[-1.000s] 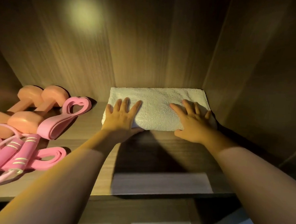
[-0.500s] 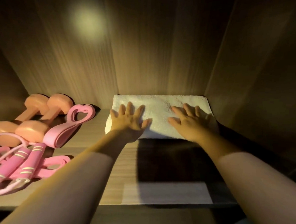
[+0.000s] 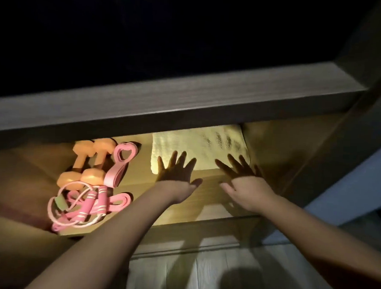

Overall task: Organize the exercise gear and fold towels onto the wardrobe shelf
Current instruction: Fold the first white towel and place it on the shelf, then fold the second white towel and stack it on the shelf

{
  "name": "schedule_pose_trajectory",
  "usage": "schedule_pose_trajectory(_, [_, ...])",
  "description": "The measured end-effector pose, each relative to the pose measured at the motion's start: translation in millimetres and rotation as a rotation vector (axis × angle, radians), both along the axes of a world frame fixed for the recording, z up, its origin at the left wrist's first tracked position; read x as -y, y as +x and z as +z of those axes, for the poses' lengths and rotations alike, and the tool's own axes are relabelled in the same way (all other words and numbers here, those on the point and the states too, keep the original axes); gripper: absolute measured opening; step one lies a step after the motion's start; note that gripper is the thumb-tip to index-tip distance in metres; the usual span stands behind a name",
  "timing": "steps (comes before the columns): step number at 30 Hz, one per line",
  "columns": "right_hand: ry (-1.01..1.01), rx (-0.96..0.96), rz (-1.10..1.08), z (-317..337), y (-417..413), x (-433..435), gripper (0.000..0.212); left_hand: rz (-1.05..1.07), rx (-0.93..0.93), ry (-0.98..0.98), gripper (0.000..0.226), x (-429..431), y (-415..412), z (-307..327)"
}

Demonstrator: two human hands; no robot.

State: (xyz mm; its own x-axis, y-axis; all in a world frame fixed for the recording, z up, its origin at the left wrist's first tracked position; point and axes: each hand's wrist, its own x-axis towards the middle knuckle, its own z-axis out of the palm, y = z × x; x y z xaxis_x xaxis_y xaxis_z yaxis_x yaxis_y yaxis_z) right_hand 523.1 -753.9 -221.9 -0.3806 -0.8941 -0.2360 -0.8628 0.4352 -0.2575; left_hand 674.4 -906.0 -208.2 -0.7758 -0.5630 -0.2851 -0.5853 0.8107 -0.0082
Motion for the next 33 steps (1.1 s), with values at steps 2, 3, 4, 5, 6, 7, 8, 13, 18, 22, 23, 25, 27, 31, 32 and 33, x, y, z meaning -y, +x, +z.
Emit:
schedule_pose_trajectory(2, [-0.01,0.038,0.014,35.8,17.5,-47.0,0.057,-0.026,0.007,0.062,0.07,-34.5,11.5,40.0])
schedule_pose_trajectory(3, [-0.005,0.035,0.01,51.5,24.4,-70.4,0.058,-0.047,-0.024,0.07,0.07,-51.2,16.1,59.8])
schedule_pose_trajectory(4, [0.007,0.04,-0.011,66.3,30.9,-94.6,0.059,-0.077,-0.049,0.073,0.069,-68.3,20.2,79.6])
schedule_pose_trajectory(5, [0.017,0.055,-0.043,79.7,36.3,-118.1,0.06,-0.112,-0.063,0.078,0.068,-84.6,23.4,97.8])
schedule_pose_trajectory(6, [0.016,0.071,-0.082,91.6,41.3,-139.4,0.06,-0.146,-0.069,0.085,0.067,-99.9,26.1,113.1])
schedule_pose_trajectory(7, [0.003,0.078,-0.123,102.3,44.9,-158.3,0.06,-0.177,-0.074,0.095,0.067,-114.0,27.0,125.4])
schedule_pose_trajectory(8, [-0.011,0.081,-0.159,111.5,47.4,-175.3,0.06,-0.203,-0.077,0.112,0.067,-126.7,25.6,135.5])
schedule_pose_trajectory(13, [-0.018,0.08,-0.283,135.3,33.2,-238.5,0.061,-0.262,-0.103,0.203,0.065,-183.8,-13.7,157.6])
schedule_pose_trajectory(18, [-0.009,0.052,-0.445,144.9,-12.9,-294.0,0.061,-0.376,-0.088,0.343,0.062,-245.3,-75.9,155.6])
schedule_pose_trajectory(22, [-0.018,0.045,-0.546,151.0,-50.4,-341.5,0.06,-0.463,-0.095,0.393,0.062,-286.8,-127.4,159.5])
schedule_pose_trajectory(23, [-0.019,0.037,-0.562,151.0,-59.4,-351.8,0.06,-0.484,-0.089,0.405,0.062,-296.0,-139.5,159.9])
schedule_pose_trajectory(25, [-0.023,0.044,-0.592,147.6,-78.5,-371.6,0.061,-0.52,-0.072,0.424,0.062,-312.8,-163.7,157.8])
schedule_pose_trajectory(27, [-0.008,0.064,-0.631,141.3,-96.9,-390.5,0.061,-0.541,-0.06,0.445,0.063,-327.0,-189.2,153.5])
schedule_pose_trajectory(31, [0.023,0.008,-0.731,123.1,-131.8,-428.7,0.062,-0.602,-0.015,0.498,0.063,-354.6,-248.8,141.4])
schedule_pose_trajectory(32, [0.034,-0.012,-0.733,119.6,-143.3,-436.6,0.062,-0.619,-0.002,0.494,0.063,-360.9,-266.2,138.0])
schedule_pose_trajectory(33, [0.048,-0.012,-0.739,116.6,-157.3,-443.4,0.063,-0.634,0.007,0.486,0.063,-366.9,-285.1,134.5])
